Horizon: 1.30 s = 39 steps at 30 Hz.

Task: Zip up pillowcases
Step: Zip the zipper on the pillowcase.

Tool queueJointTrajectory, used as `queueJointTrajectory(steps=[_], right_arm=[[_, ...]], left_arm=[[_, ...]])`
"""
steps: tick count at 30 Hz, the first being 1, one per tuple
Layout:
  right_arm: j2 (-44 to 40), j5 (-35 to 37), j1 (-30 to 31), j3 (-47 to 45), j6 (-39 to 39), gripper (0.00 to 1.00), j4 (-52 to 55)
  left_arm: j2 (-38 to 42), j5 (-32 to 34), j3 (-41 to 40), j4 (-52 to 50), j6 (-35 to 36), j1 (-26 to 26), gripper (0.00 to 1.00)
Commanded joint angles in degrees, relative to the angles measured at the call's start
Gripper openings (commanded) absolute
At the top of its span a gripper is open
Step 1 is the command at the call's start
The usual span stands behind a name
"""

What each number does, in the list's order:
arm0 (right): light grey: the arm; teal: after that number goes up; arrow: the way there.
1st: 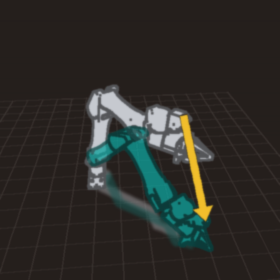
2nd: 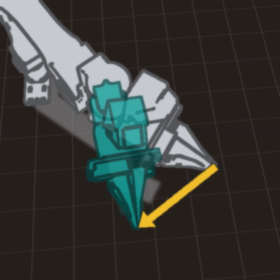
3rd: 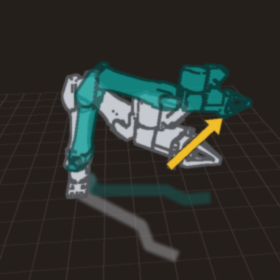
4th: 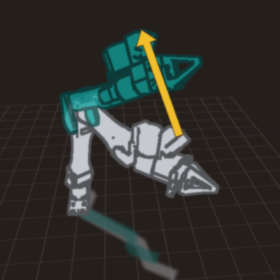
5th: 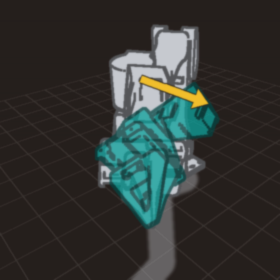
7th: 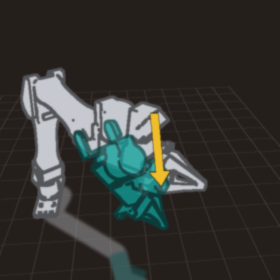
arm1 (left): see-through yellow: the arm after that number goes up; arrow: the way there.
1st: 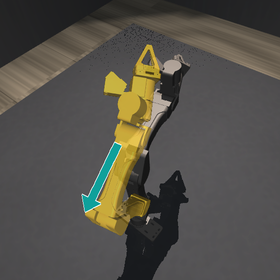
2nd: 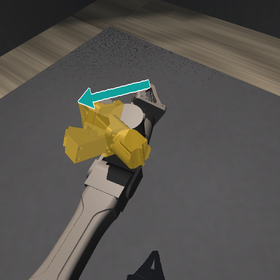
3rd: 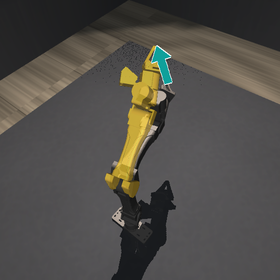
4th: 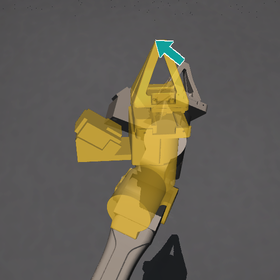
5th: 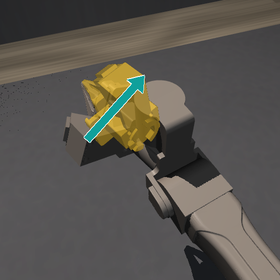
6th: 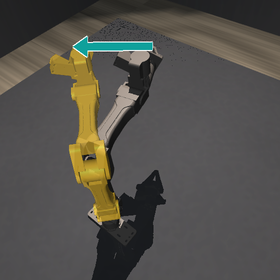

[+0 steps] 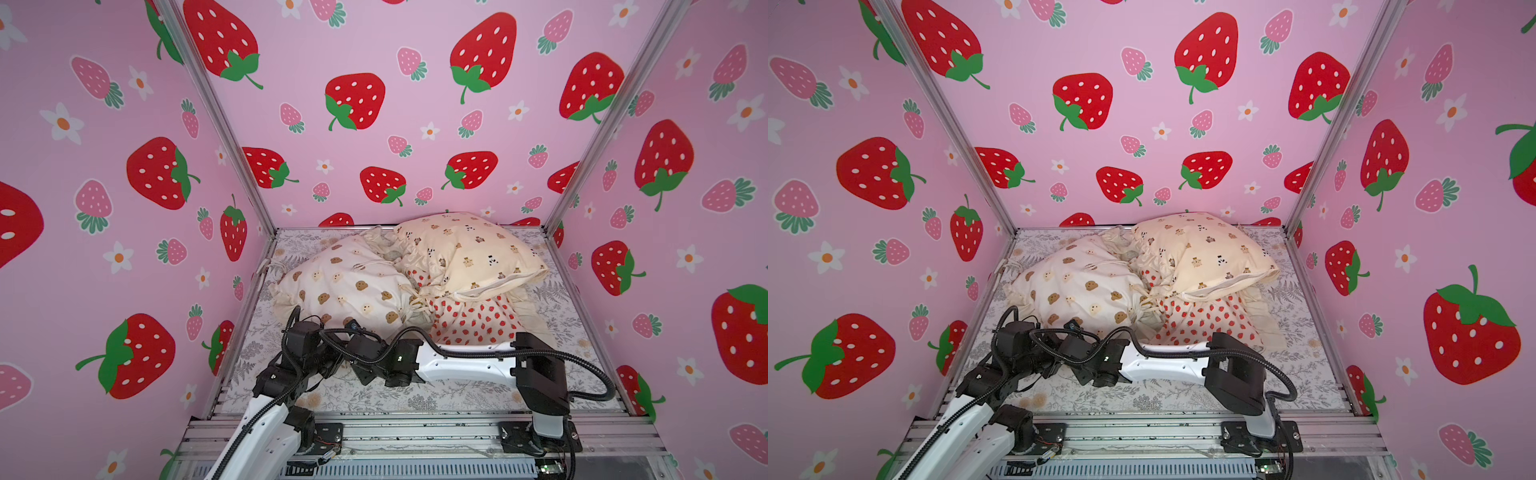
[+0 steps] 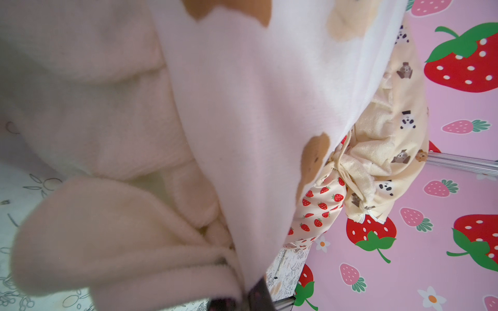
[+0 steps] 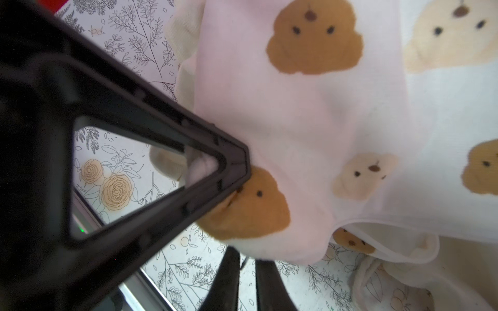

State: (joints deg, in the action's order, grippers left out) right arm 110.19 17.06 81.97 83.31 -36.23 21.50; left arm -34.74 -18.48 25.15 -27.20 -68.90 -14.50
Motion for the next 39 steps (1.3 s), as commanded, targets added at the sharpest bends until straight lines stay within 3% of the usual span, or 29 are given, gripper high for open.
queueJointTrajectory(steps=[1,22,39], right_arm=[[-1.9,0.7,-0.2,0.5,-1.2,0.13,0.7],[-3.9,0.5,-1.0,-1.7,-2.5,0.00,0.6],[-4.9,-5.5,-4.2,-5.5,-6.7,0.00,-0.8]], left_arm=[[0.5,-0.7,1.0,-0.3,0.5,-0.2,0.00],[2.4,2.2,2.1,-4.2,2.4,0.0,0.00],[1.9,5.6,8.8,-10.9,7.9,4.2,0.00]])
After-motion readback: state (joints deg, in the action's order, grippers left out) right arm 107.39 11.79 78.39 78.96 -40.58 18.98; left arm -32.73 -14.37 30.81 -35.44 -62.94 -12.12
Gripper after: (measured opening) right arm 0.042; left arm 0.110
